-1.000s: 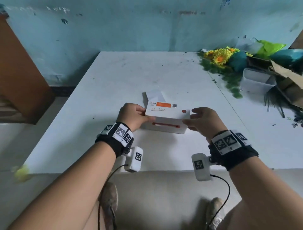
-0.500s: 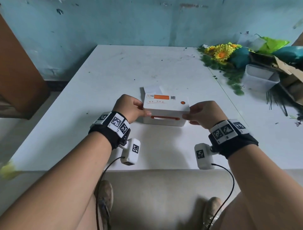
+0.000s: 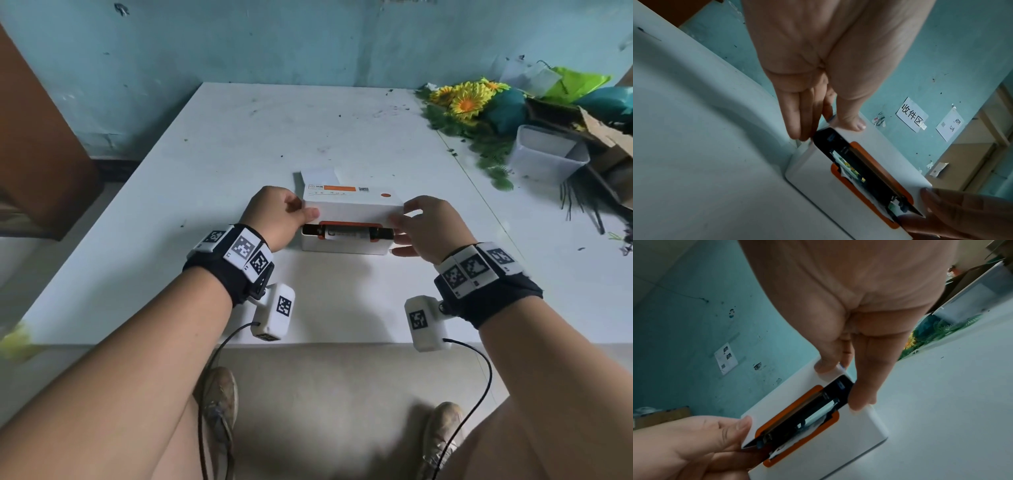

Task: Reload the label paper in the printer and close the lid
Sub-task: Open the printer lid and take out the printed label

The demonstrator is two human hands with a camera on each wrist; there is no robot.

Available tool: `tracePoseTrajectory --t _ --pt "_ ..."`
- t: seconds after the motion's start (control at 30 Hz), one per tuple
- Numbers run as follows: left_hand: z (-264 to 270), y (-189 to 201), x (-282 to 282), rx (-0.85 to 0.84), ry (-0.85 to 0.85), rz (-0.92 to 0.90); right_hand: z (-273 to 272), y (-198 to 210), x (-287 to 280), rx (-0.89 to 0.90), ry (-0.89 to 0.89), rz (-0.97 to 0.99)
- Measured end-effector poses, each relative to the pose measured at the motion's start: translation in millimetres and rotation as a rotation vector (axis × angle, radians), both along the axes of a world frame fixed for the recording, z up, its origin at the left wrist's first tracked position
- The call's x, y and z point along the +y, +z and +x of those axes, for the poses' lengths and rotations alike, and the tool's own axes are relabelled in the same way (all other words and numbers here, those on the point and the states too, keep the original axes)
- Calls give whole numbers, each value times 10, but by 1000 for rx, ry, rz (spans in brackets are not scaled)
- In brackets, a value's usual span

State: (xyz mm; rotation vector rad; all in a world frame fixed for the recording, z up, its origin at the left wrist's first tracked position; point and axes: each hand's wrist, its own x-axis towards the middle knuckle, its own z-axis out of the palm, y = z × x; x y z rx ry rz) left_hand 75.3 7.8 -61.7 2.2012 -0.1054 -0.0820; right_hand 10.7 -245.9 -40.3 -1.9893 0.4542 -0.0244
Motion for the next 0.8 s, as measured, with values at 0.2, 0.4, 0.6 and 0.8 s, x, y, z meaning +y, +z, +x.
tracePoseTrajectory --t 0.2,0.4,0.6,0.8 --pt "-113 111 -121 -2 -36 43 28 62 47 -12 -10 -83" --pt "-69 135 -230 63 84 -65 2 115 104 -57 -109 268" --pt "-31 154 -302 55 191 -38 -27 63 195 -124 -56 128" --pt "24 155 -314 68 158 -12 -108 41 260 -148 132 14"
